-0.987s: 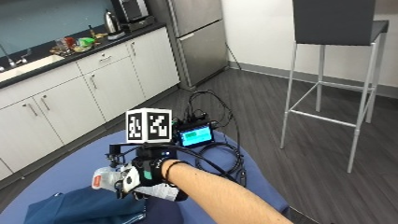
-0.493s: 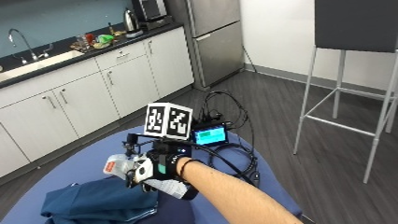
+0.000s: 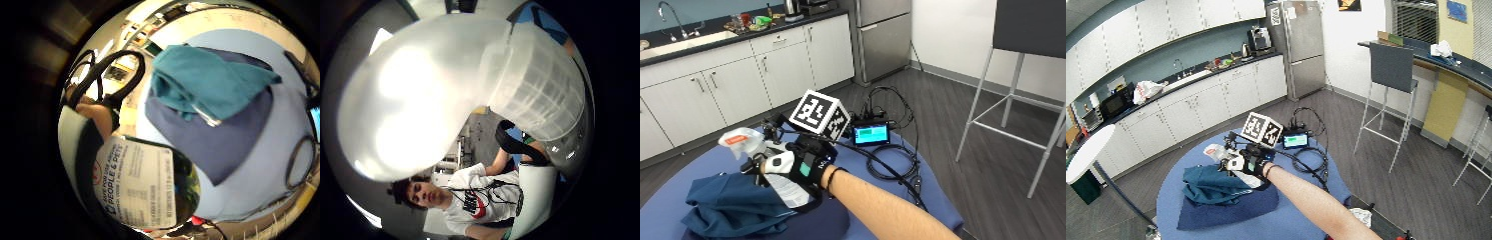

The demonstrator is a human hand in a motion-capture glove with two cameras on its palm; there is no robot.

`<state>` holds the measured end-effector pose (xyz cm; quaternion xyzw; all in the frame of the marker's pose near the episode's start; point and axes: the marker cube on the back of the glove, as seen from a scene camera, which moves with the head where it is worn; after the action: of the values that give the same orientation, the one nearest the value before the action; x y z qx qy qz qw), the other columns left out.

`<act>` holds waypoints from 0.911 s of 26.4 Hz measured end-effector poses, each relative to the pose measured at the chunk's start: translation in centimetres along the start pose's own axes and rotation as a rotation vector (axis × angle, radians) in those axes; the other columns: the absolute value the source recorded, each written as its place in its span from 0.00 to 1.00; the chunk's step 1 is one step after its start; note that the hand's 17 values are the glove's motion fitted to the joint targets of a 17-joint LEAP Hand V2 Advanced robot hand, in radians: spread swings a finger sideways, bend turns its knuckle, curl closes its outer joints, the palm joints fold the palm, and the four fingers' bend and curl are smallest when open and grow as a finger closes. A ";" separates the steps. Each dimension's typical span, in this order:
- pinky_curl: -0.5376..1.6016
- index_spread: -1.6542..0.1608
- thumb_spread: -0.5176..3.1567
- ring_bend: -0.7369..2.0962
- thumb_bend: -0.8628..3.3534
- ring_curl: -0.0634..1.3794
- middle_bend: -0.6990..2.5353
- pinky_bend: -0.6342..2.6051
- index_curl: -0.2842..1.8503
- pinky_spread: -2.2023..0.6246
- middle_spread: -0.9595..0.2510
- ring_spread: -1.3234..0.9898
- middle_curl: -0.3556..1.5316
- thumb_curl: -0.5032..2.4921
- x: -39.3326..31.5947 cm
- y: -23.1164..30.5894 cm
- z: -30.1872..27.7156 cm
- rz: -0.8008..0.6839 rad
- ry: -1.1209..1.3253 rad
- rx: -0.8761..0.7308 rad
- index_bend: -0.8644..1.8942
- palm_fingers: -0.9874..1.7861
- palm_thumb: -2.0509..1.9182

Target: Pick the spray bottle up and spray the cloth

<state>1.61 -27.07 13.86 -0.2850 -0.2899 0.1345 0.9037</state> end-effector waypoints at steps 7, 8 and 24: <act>0.41 0.79 0.38 0.48 0.20 0.33 0.37 0.35 0.29 0.74 0.71 0.53 0.44 0.36 -7.1 -0.4 5.2 -0.241 -0.203 0.067 0.36 0.77 0.73; 0.41 0.79 0.39 0.48 0.20 0.33 0.37 0.34 0.29 0.74 0.71 0.53 0.44 0.36 -7.8 -0.5 6.2 -0.265 -0.227 0.077 0.36 0.78 0.73; 0.41 0.79 0.41 0.47 0.20 0.33 0.36 0.34 0.28 0.74 0.72 0.52 0.44 0.35 -4.9 -1.1 19.4 -0.322 -0.283 0.209 0.36 0.78 0.72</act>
<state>-13.85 -21.47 25.37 -0.1185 -0.4400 0.0565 0.8883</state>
